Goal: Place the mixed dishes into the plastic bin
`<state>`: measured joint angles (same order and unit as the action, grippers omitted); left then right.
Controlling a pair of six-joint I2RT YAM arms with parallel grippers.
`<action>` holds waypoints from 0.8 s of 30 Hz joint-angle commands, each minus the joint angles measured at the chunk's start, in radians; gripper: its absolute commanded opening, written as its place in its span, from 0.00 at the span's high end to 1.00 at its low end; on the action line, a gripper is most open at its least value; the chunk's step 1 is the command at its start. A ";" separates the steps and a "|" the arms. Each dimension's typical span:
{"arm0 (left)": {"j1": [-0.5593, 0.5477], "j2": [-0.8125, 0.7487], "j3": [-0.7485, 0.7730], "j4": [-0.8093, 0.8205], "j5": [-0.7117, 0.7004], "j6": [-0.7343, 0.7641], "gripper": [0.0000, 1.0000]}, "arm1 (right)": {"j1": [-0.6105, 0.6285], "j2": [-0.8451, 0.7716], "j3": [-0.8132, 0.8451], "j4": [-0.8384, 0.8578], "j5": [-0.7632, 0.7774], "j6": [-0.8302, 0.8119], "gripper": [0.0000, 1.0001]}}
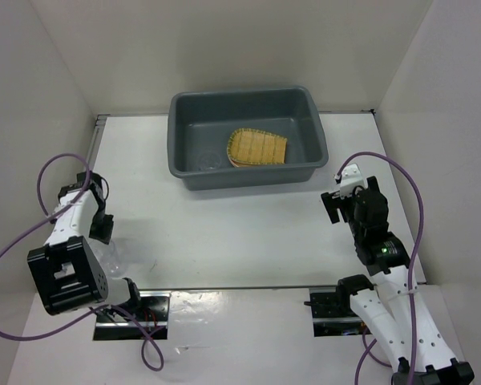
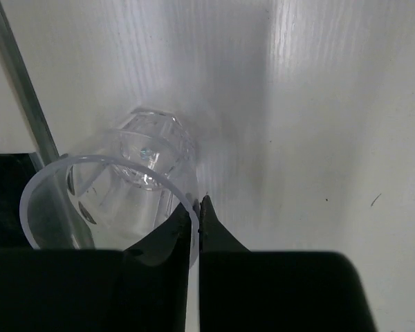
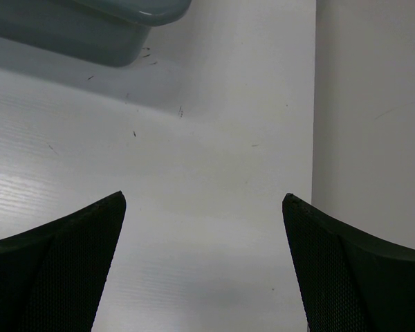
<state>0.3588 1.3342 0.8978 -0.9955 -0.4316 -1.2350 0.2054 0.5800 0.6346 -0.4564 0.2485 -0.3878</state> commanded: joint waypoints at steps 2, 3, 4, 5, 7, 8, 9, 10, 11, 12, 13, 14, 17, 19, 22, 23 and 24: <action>0.032 0.043 0.013 0.044 0.028 0.072 1.00 | 0.008 -0.008 -0.004 0.038 0.012 -0.002 0.02; 0.049 0.058 0.030 0.058 0.037 0.124 1.00 | 0.008 -0.008 -0.004 0.038 0.012 -0.002 0.02; 0.058 0.078 0.094 0.058 0.037 0.156 1.00 | 0.008 -0.017 -0.004 0.038 0.012 -0.002 0.02; 0.078 0.127 0.149 0.048 0.047 0.184 1.00 | 0.008 -0.017 -0.004 0.038 0.012 -0.002 0.02; 0.078 0.199 0.292 -0.018 0.056 0.241 1.00 | 0.008 -0.017 -0.004 0.038 0.012 -0.002 0.02; 0.078 0.218 0.464 -0.070 0.056 0.253 1.00 | 0.008 -0.017 -0.004 0.038 0.012 -0.002 0.02; 0.078 0.229 0.549 -0.086 0.082 0.268 1.00 | 0.008 -0.017 -0.004 0.038 0.012 -0.002 0.02; 0.078 0.229 0.626 -0.086 0.100 0.269 1.00 | 0.008 -0.017 -0.004 0.038 0.003 -0.002 0.02; 0.078 0.211 0.741 -0.047 0.128 0.285 1.00 | 0.008 -0.017 -0.004 0.038 0.003 -0.002 0.02; 0.078 0.163 0.774 -0.002 0.204 0.296 1.00 | 0.008 -0.017 -0.004 0.038 0.003 -0.002 0.02; 0.078 0.137 0.789 0.105 0.250 0.305 1.00 | 0.008 -0.017 -0.004 0.038 0.003 -0.002 0.02; 0.078 0.125 0.803 0.145 0.296 0.305 1.00 | 0.008 -0.017 -0.004 0.038 0.003 -0.002 0.02; 0.042 0.151 0.869 0.277 0.447 0.305 1.00 | 0.008 -0.017 -0.004 0.038 0.003 -0.002 0.02; -0.003 0.195 0.891 0.380 0.574 0.342 1.00 | 0.008 -0.017 -0.004 0.038 0.003 -0.002 0.02; -0.113 0.276 0.950 0.425 0.623 0.422 1.00 | 0.008 -0.008 -0.004 0.038 0.003 -0.002 0.02; -0.151 0.298 1.007 0.435 0.623 0.496 1.00 | 0.008 -0.008 -0.004 0.038 0.003 -0.002 0.02; -0.229 0.350 1.047 0.436 0.613 0.540 1.00 | 0.008 -0.008 -0.004 0.038 0.003 -0.002 0.02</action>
<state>0.2646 1.5696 1.8664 -0.6510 0.0635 -0.8570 0.2054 0.5716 0.6319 -0.4564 0.2478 -0.3901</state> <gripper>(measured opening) 0.026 0.982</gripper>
